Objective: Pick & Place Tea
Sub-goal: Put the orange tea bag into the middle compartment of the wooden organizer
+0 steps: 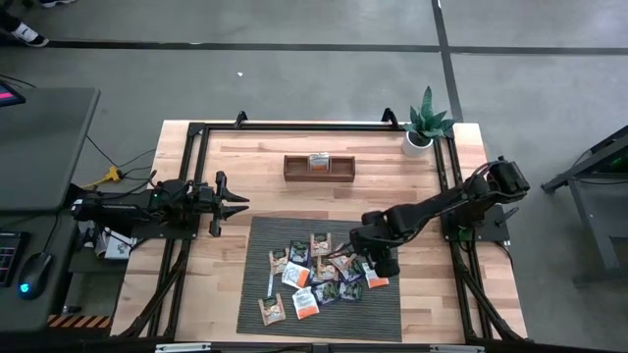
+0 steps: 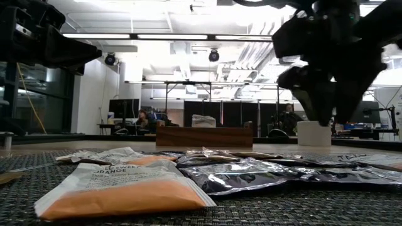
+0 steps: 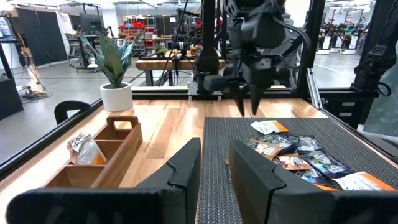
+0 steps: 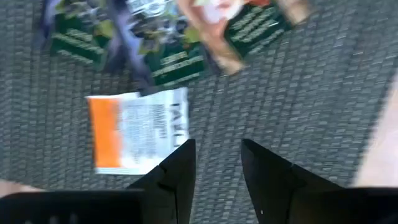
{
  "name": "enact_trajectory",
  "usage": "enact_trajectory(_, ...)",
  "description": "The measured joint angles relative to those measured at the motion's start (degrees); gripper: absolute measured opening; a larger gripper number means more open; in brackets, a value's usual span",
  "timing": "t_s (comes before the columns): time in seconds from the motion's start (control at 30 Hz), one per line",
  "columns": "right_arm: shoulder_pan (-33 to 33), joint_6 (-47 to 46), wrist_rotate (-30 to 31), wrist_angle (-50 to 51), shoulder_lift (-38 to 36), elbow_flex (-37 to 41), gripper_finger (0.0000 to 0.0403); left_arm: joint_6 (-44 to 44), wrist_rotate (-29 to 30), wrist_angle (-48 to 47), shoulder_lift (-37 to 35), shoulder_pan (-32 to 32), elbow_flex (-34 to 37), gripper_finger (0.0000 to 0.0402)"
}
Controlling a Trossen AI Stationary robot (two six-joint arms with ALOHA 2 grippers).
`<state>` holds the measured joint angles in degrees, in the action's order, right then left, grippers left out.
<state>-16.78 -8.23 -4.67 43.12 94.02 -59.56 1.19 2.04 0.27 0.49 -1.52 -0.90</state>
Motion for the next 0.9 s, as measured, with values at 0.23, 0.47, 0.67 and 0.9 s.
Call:
enact_trajectory(0.23, -1.33, -2.34, -1.26, -4.21, 0.01, 3.09, 0.0124, -0.02, 0.00, 0.00, 0.00, 0.01, 0.00, 0.0082)
enact_trajectory(0.47, -1.35, -4.30, -4.14, -8.12, 0.02, 6.36, 0.0124, -0.02, 0.00, 0.00, 0.00, 0.00, 0.01, 0.0082)
enact_trajectory(0.67, -1.79, -5.89, -6.32, -11.81, 0.02, 8.45, 0.0124, 0.00, 0.00, 0.00, 0.00, 0.00, -0.01, 0.0082)
enact_trajectory(0.9, -2.31, -6.58, -5.63, -13.39, 0.02, 9.54, 0.0124, 0.00, 0.00, 0.00, 0.02, 0.00, 0.01, 0.0082)
